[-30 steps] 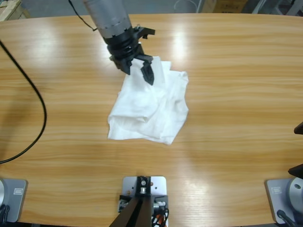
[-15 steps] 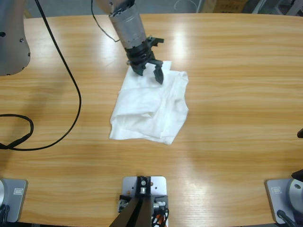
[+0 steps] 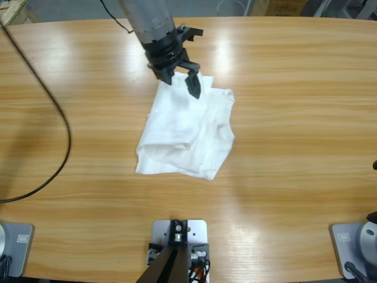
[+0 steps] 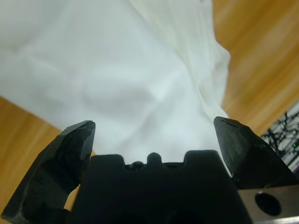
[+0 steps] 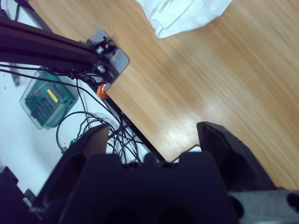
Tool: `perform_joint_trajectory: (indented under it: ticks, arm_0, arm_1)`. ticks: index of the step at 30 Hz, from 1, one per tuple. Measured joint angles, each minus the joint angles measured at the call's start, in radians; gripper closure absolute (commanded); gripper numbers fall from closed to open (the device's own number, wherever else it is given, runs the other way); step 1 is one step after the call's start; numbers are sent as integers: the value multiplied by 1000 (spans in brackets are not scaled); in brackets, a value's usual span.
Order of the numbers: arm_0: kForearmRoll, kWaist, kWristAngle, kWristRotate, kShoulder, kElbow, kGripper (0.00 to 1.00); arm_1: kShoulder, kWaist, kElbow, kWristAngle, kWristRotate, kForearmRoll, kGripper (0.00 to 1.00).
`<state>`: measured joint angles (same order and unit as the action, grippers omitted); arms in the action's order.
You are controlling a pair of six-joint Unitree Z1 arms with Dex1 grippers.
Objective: Fold clothes
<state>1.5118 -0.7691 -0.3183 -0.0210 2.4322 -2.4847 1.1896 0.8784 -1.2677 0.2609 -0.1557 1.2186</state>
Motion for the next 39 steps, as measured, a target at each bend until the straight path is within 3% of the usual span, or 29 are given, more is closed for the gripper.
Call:
perform_joint_trajectory:
  ticks: [3,7,9,11,16,24,28,33,39]
  arm_0:
    - [-27,-27,0,-44,-101,176,4]
    - [-355,-65,0,-157,-312,716,4]
    - [-469,-74,0,-181,-394,904,4]
    - [-536,-79,0,-190,-455,991,4]
    - [-584,-80,5,-193,-496,1001,4]
    - [-606,-93,263,-277,-524,917,4]
    - [-613,-154,332,-397,-474,850,4]
    - [-614,-230,351,-535,-384,805,4]
    - [-614,-256,355,-630,-320,821,4]
  arm_1:
    - [0,0,0,0,0,16,230]
    - [-2,1,0,0,0,31,230]
    - [-2,1,0,0,0,34,230]
    - [-2,1,0,0,0,34,230]
    - [-2,1,0,0,0,37,230]
    - [-3,1,0,0,0,47,230]
    - [-4,1,0,0,0,50,230]
    - [-4,1,0,0,0,53,230]
    - [-6,2,0,0,0,61,230]
